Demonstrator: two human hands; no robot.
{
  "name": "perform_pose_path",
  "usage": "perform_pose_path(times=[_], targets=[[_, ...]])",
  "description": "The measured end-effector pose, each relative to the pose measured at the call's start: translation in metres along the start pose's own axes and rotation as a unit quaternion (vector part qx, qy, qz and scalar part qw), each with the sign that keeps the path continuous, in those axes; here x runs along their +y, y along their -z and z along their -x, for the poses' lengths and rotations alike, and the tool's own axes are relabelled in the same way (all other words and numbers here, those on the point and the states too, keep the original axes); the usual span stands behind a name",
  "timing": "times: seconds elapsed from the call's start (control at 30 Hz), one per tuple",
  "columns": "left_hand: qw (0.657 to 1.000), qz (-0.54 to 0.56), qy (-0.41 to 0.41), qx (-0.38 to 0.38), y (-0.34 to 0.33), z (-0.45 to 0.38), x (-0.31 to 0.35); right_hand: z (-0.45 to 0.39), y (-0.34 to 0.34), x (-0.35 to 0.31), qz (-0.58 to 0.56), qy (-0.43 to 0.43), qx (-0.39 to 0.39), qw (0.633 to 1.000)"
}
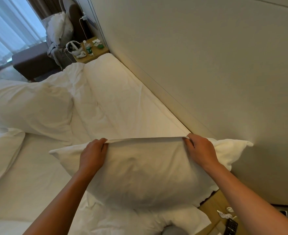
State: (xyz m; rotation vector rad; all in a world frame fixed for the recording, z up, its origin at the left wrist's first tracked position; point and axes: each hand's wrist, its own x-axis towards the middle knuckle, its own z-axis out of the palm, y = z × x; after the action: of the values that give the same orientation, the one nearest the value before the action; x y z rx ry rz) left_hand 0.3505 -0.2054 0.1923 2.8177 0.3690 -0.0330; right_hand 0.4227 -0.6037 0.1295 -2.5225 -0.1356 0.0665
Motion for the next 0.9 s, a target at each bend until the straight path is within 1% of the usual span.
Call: perform_pose_path(times=[0.13,0.3,0.4,0.47,0.53,0.67,0.77,0.9], targets=[[1.0,0.004,-0.003,-0.006,0.002,0.016,-0.014,0.019,-0.003,-0.003,0.043,-0.009,0.004,0.999],[1.0,0.009,-0.013,-0.005,0.006,0.026,-0.024,0.039,-0.006,-0.002,0.069,-0.018,-0.024,0.997],[1.0,0.027,-0.011,-0.01,0.009,0.023,-0.026,0.042,0.0,0.0,0.094,-0.024,-0.011,0.995],[0.999,0.049,-0.003,-0.018,0.011,0.022,-0.027,0.041,0.007,0.002,0.085,-0.034,0.0,0.996],[0.998,0.048,-0.004,-0.027,0.014,0.022,-0.027,0.041,0.012,0.002,0.069,-0.036,0.01,0.997],[0.999,0.038,-0.03,-0.014,0.026,0.017,-0.032,0.043,0.018,-0.003,0.047,-0.021,0.019,0.998],[0.997,0.062,-0.048,-0.014,0.034,0.01,-0.037,0.043,0.021,-0.007,0.06,-0.032,0.039,0.997],[0.994,0.071,-0.074,-0.039,0.036,0.01,-0.041,0.046,0.018,-0.013,0.072,-0.053,0.041,0.995]])
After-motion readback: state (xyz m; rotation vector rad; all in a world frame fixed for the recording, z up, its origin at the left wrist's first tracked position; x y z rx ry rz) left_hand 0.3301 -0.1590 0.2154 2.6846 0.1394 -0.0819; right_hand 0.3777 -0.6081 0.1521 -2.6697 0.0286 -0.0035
